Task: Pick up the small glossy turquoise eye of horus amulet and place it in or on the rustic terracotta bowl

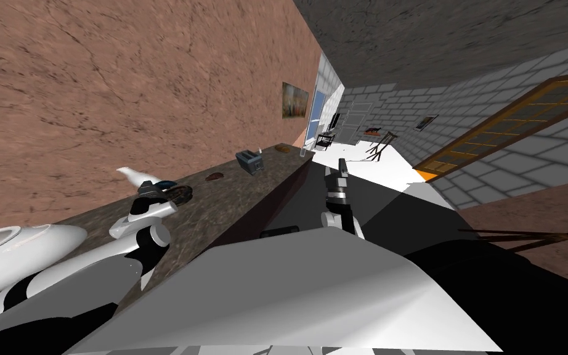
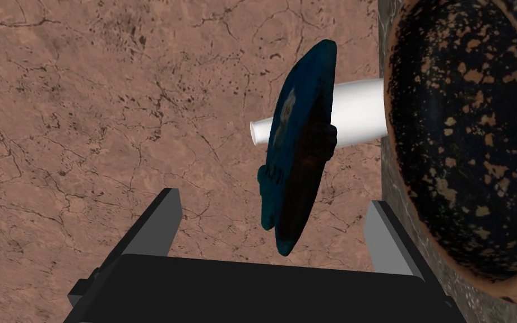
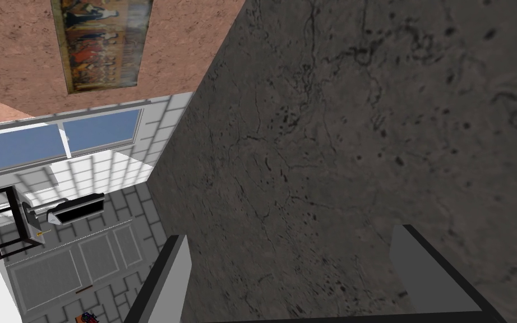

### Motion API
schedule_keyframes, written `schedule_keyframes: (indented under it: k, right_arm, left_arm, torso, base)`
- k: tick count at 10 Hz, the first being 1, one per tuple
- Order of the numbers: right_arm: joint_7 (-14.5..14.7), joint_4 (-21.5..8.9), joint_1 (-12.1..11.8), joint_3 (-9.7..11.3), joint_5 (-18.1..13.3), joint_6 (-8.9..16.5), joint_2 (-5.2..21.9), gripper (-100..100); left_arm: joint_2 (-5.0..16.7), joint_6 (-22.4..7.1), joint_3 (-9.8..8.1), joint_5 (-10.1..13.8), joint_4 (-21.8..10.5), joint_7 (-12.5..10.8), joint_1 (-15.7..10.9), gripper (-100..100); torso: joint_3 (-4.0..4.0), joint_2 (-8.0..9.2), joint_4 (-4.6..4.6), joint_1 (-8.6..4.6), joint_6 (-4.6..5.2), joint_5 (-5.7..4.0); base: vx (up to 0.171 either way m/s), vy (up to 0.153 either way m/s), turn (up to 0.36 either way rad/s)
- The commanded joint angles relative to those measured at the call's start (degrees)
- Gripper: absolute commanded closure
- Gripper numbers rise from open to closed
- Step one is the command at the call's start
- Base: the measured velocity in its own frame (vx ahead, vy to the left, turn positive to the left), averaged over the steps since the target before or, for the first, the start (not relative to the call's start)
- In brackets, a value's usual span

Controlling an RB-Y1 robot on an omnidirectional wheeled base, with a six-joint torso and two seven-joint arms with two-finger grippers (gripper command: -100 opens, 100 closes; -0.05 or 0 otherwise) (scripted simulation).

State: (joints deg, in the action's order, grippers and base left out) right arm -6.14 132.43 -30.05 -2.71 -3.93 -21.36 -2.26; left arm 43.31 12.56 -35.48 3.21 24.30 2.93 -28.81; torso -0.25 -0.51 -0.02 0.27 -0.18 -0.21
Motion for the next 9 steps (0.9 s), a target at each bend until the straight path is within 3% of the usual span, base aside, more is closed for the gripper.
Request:
schedule_keyframes:
  k: [1,2,3,4,5,7,8,9]
  right_arm:
    - [0.0,0.0,0.0,0.0,0.0,0.0,0.0,0]
    - [0.0,0.0,0.0,0.0,0.0,0.0,0.0,0]
    - [0.0,0.0,0.0,0.0,0.0,0.0,0.0,0]
    - [0.0,0.0,0.0,0.0,0.0,0.0,0.0,0]
    - [0.0,0.0,0.0,0.0,0.0,0.0,0.0,0]
    - [0.0,0.0,0.0,0.0,0.0,0.0,0.0,0]
    - [0.0,0.0,0.0,0.0,0.0,0.0,0.0,0]
    - [0.0,0.0,0.0,0.0,0.0,0.0,0.0,0]
  left_arm:
    - [-0.5,-0.7,-0.2,0.2,2.9,0.0,2.9,-100]
    - [-0.5,-0.7,-0.2,0.2,2.5,0.0,3.4,-100]
    - [-0.6,-1.8,-2.36,1.6,5.4,-2.6,5.7,-100]
    - [-0.6,-1.8,-2.36,1.6,3.8,-2.9,6.0,-100]
    - [-0.6,-1.8,-2.36,1.6,9.0,-2.9,9.4,-100]
    - [-0.6,-1.8,-2.36,1.6,9.0,-2.9,10.7,-100]
    - [-0.7,-2.9,-4.53,3.1,12.7,-5.5,13.7,-100]
    - [-0.7,-2.9,-4.53,3.1,12.8,-5.7,15.0,-100]
  torso:
    - [0.0,0.0,0.0,0.0,0.0,0.0]
    - [0.03,0.05,0.01,0.01,0.0,0.0]
    - [0.05,0.09,0.02,0.02,-0.01,0.0]
    - [-0.02,-0.06,0.0,-0.06,0.09,-0.02]
    - [-0.04,-0.06,-0.02,-0.07,-0.02,-0.01]
    - [0.04,0.07,0.02,-0.01,-0.02,-0.01]
    - [0.04,0.07,0.02,0.01,0.0,-0.01]
    - [0.0,-0.01,0.01,-0.06,0.06,-0.03]
  base:
    - [0.0,0.0,0.0]
    - [0.0,0.0,0.0]
    - [0.041,-0.023,-0.268]
    - [0.045,-0.018,-0.118]
    - [0.008,-0.012,0.031]
    - [0.002,-0.002,0.006]
    - [0.031,-0.021,-0.25]
    - [0.019,-0.011,-0.101]
